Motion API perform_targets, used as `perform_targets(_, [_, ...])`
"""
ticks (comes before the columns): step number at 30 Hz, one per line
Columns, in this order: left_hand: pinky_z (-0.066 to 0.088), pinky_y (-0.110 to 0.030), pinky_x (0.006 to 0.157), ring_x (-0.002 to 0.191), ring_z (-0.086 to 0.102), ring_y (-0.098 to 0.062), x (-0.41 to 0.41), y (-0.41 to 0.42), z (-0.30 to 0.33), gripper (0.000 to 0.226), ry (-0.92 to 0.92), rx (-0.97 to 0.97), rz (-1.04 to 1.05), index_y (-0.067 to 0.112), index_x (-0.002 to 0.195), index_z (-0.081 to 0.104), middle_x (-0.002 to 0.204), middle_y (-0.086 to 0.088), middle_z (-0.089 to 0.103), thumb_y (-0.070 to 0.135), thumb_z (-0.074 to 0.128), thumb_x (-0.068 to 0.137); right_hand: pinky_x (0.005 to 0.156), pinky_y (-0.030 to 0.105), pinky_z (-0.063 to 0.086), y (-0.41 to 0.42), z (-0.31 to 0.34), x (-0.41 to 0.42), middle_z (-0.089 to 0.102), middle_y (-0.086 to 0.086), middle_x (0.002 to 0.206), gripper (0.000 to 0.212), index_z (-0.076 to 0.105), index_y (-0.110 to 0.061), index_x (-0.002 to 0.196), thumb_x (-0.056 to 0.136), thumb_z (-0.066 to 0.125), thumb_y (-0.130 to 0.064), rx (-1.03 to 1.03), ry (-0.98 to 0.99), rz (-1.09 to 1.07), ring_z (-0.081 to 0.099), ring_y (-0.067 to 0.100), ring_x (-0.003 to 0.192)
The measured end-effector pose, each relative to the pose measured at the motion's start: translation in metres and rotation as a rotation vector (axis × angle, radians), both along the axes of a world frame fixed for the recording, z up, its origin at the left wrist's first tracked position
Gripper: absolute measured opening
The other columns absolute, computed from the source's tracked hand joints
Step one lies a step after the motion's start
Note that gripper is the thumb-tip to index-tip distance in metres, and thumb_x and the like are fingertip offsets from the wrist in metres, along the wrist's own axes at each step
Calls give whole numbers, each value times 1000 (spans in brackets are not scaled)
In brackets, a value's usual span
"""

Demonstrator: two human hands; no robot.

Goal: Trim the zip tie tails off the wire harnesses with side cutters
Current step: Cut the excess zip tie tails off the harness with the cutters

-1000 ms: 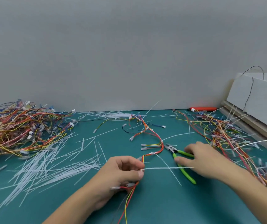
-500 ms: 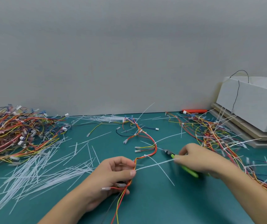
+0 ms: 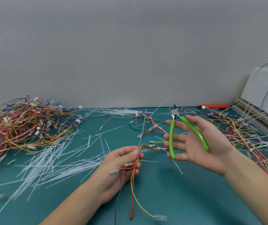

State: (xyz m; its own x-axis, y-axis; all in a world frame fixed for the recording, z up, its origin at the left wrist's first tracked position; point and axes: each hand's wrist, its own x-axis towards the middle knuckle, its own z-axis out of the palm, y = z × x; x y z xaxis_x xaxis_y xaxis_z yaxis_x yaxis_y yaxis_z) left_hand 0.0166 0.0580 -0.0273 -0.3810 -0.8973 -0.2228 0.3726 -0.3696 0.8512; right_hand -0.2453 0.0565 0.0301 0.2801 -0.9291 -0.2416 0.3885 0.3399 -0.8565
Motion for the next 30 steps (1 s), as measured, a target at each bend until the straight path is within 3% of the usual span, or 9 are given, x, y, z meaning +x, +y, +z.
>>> perform_targets(3, [56,-24,56,63,64,-15,1,-2,0,35,63,29,12,5,111,70,96,-12,72,17,78,79,81,51,56,6,-15,29,72,21,107,43,74,-26,123,90,61,-50,-181,185,-126,71,33,97])
perform_targets(5, [57,-23,56,62,63,-14,2,-2,1,35,89,48,0,3,113,68,96,-11,72,16,76,81,83,48,57,17,-28,39,73,17,106,30,74,-36,116,92,61,-48,-333,375,-170,71,29,96])
perform_targets(8, [58,-24,58,62,63,-14,4,-3,1,34,127,82,-8,4,111,70,96,-10,73,15,75,79,89,30,53,31,-42,39,70,-5,106,33,66,-50,118,88,58,-59,-578,752,-99,66,12,93])
perform_targets(11, [57,-24,59,62,63,-13,7,-3,1,35,179,103,-22,4,115,68,95,-9,72,11,72,81,96,17,43,36,-53,41,63,-24,121,45,61,-47,131,88,60,-59,-755,1093,-54,60,1,116])
perform_targets(15, [57,-24,58,63,63,-14,9,-2,3,39,213,113,1,4,119,67,95,-8,71,9,71,81,101,19,42,31,-57,42,58,-28,122,40,60,-45,132,93,69,-45,-799,1166,-91,54,4,122])
perform_targets(18, [56,-22,58,63,63,-13,9,-2,5,32,171,89,14,4,111,75,96,-8,71,11,74,80,101,15,37,30,-56,39,56,-30,122,42,58,-48,132,90,65,-51,-820,1231,-91,51,3,123])
perform_targets(25, [55,-22,59,66,66,-16,5,-1,-4,41,47,18,72,-1,116,74,100,-14,74,10,75,77,106,20,37,33,-58,49,52,-28,122,56,57,-40,137,87,51,-67,-845,1333,-101,46,3,126])
perform_targets(30, [51,-22,62,67,66,-15,2,3,-3,35,3,-15,95,5,107,79,102,-14,76,15,76,73,99,24,43,39,-55,52,53,-25,114,54,61,-41,133,88,48,-69,-844,1389,-177,48,3,118])
